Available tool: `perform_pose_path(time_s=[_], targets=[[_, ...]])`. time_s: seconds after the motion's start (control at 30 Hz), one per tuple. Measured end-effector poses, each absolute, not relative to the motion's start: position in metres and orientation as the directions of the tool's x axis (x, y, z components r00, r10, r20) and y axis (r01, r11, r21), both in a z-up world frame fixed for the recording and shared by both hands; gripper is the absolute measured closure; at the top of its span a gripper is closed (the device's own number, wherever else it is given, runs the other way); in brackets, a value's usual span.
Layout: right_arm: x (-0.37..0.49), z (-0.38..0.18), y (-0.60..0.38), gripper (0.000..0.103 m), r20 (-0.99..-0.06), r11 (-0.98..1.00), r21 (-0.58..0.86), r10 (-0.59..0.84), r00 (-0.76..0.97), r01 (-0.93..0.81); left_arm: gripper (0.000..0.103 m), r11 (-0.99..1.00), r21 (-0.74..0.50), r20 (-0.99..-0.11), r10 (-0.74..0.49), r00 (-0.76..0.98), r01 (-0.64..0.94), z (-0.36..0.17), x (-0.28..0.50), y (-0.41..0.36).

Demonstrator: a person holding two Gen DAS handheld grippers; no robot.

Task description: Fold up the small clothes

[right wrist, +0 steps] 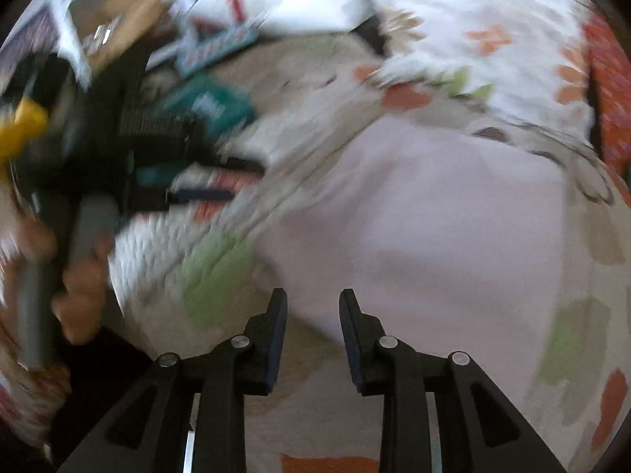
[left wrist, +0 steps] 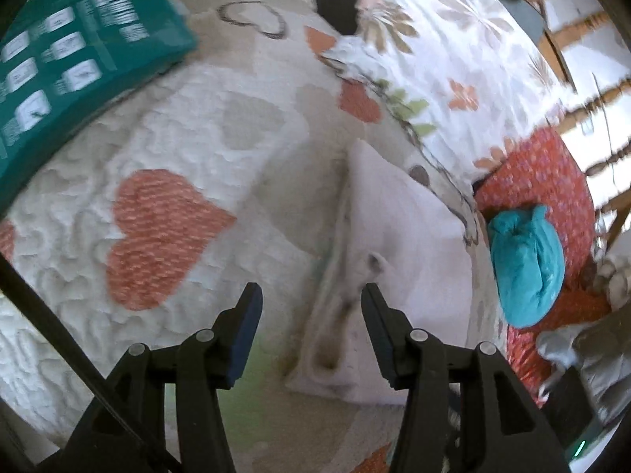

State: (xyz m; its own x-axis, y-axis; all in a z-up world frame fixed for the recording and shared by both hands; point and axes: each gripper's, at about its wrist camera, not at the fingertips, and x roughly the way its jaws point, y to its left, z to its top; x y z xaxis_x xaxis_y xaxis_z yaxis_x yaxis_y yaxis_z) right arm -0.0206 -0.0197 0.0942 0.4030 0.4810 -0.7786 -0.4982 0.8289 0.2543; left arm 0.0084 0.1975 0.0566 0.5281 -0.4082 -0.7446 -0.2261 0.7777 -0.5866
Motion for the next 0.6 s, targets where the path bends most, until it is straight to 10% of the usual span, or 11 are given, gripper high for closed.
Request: perform_pose_path(time_s=[0.3,0.43,0.6], targets=[[-0.002,0.064,-0.100,0.073,-0.763,0.886,0.378,0.463,0.451,-0.268,0.047,0.828,-0.510,-0.817,-0.382,0.432,-0.232,0.023,0.031,0.161],[0.001,0.075,-0.137,0.025,-0.716,0.902,0.384,0.426,0.553,-0.198,0.046,0.846,-0.497,-0.786,-0.343,0.514,-0.195,0.045,0.026,0.164],[0.040,0.026,-0.155,0.023,-0.719,0.834,0.538,0.532,0.447,-0.128,0.041,0.862,-0.473,-0.803,-0.335,0.494,-0.185,0.039,0.036,0.155]])
